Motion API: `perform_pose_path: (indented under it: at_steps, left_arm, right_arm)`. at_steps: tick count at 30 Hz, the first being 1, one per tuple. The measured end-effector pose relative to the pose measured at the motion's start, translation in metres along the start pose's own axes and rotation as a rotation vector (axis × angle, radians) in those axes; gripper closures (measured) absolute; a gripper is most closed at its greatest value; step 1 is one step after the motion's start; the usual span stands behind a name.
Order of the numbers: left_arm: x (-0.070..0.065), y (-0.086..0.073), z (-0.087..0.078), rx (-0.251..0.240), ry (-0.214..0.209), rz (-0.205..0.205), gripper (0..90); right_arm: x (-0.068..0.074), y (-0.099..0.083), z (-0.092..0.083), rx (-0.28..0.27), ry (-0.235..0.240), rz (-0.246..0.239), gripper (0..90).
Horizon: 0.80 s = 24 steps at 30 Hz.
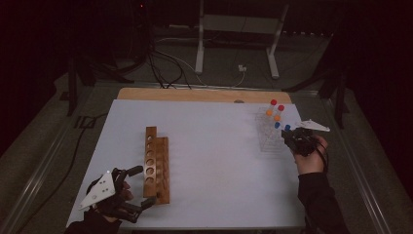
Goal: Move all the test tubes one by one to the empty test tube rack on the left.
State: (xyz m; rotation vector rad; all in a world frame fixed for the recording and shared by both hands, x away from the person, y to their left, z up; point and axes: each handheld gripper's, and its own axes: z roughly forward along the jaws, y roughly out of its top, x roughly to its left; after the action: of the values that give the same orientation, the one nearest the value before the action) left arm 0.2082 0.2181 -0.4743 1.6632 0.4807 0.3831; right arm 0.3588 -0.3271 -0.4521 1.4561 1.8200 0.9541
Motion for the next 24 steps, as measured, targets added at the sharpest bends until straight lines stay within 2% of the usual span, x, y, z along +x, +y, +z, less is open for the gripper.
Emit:
perform_pose_path:
  at_steps: [3,8,10,11,12,15,20,22,24]
  left_arm:
    - [-0.002,0.003,0.000,0.006,0.009,0.005,0.5]
    - [-0.003,0.008,-0.001,-0.010,0.021,-0.016,0.5]
    - [-0.005,0.011,0.000,-0.006,0.027,-0.007,0.5]
    - [-0.005,0.011,0.000,-0.006,0.027,-0.007,0.5]
    - [-0.005,0.015,0.001,0.000,0.003,-0.008,0.5]
    - [-0.003,0.022,0.004,-0.006,-0.010,-0.004,0.5]
    - [0.005,0.036,0.012,0.003,-0.006,-0.035,0.6]
    - [0.007,0.043,0.018,0.028,-0.004,-0.044,0.6]
    - [0.009,0.049,0.025,0.060,0.006,-0.029,0.5]
  right_arm:
    - [0.000,0.006,-0.011,-0.028,-0.001,-0.010,76.5]
    - [0.007,0.016,-0.030,-0.073,-0.012,-0.078,76.5]
    - [0.012,0.020,-0.036,-0.088,0.009,-0.075,76.5]
    - [0.015,0.022,-0.039,-0.096,0.010,-0.090,76.5]
    - [0.018,0.023,-0.041,-0.098,0.022,-0.098,76.5]
    - [0.030,0.027,-0.046,-0.102,0.066,-0.119,76.5]
    - [0.055,0.029,-0.051,-0.100,0.158,-0.153,76.4]
    - [0.066,0.028,-0.051,-0.088,0.199,-0.167,76.4]
    - [0.077,0.026,-0.050,-0.072,0.251,-0.183,76.4]
